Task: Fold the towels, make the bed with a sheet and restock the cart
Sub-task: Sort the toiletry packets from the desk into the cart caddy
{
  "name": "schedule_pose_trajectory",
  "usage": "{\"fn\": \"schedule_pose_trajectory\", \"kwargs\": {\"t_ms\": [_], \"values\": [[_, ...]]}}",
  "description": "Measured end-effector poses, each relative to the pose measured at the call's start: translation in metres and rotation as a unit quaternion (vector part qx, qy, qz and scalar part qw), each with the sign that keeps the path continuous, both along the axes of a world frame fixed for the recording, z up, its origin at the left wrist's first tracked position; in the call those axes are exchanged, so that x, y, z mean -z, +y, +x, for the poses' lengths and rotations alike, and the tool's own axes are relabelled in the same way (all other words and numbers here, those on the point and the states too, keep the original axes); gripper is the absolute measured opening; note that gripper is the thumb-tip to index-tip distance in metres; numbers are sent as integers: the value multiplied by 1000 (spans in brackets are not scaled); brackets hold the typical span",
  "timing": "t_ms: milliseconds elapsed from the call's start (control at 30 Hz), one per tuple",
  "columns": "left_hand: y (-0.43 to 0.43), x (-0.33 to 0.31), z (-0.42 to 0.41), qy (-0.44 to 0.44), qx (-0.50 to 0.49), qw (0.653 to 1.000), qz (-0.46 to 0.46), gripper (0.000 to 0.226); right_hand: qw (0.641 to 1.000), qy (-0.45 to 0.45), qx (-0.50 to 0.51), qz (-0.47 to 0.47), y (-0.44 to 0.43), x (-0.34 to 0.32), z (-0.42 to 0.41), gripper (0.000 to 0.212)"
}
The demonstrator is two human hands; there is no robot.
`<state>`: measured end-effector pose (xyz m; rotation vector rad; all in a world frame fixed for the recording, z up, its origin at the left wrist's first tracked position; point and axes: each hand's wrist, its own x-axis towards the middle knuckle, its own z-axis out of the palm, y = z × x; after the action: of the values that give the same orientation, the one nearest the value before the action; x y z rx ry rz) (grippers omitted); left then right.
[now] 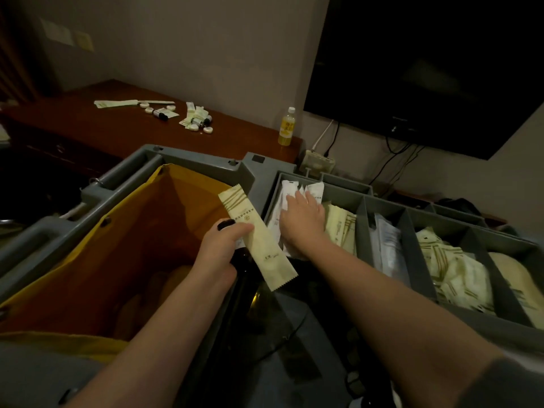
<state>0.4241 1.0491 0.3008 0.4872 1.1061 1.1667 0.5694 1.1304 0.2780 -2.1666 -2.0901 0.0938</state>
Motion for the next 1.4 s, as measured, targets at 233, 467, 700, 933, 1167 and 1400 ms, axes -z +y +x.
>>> {"fn": "schedule_pose_trajectory", "kwargs": {"t_ms": [233,467,700,933,1167,1400], "values": [[-4,-5,21,39,32,999,20,23,895,431,-65,-93,-81,-50,-4,49],[-8,-13,38,-31,56,998,-4,15,900,418,95,82,-69,-49,60,28],[-21,-16,51,-140,46,985,-87,28,986,108,124,-22,-46,-31,112,35],[-27,-30,72,-128,105,985,-41,25,937,346,-7,-44,-104,-58,57,35],[-26,-23,77,-147,133,979,-52,28,897,441,7,-34,-143,-57,52,32],[-34,-19,66,3,230,971,71,23,880,454,49,130,-161,-54,66,18]]}}
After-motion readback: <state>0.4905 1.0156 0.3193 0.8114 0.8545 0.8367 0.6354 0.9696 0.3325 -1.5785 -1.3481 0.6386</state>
